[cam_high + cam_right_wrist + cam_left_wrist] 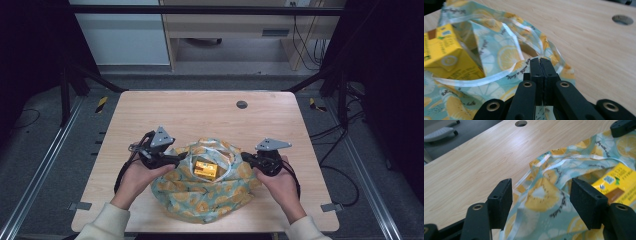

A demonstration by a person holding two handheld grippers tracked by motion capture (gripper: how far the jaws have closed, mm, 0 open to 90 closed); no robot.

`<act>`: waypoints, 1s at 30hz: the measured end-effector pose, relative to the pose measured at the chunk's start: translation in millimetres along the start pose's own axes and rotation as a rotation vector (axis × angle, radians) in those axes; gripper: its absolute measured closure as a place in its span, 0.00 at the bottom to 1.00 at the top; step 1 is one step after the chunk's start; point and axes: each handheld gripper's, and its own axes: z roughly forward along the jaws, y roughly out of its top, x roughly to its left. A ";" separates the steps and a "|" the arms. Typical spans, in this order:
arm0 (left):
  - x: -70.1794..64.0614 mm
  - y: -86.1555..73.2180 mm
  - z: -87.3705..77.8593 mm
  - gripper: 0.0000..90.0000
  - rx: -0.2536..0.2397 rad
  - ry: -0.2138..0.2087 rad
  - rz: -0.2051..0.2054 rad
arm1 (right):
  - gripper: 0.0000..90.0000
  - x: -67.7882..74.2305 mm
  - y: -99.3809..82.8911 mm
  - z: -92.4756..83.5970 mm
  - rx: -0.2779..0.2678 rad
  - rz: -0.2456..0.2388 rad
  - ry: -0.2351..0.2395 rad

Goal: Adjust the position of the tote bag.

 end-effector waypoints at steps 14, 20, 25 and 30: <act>-0.9 15.4 43.6 0.82 0.177 -0.028 0.001 | 0.99 20.0 6.2 -1.6 -0.040 -0.098 0.027; -1.1 14.0 29.3 0.99 0.087 0.014 0.019 | 0.99 17.2 10.0 -11.1 -0.065 -0.104 -0.006; 1.3 7.3 7.2 1.00 -0.033 0.051 0.000 | 0.99 16.0 9.3 -25.0 -0.095 -0.119 -0.028; -1.3 -9.6 -28.7 1.00 -0.149 0.103 0.027 | 1.00 24.5 3.5 -48.7 -0.131 -0.154 -0.051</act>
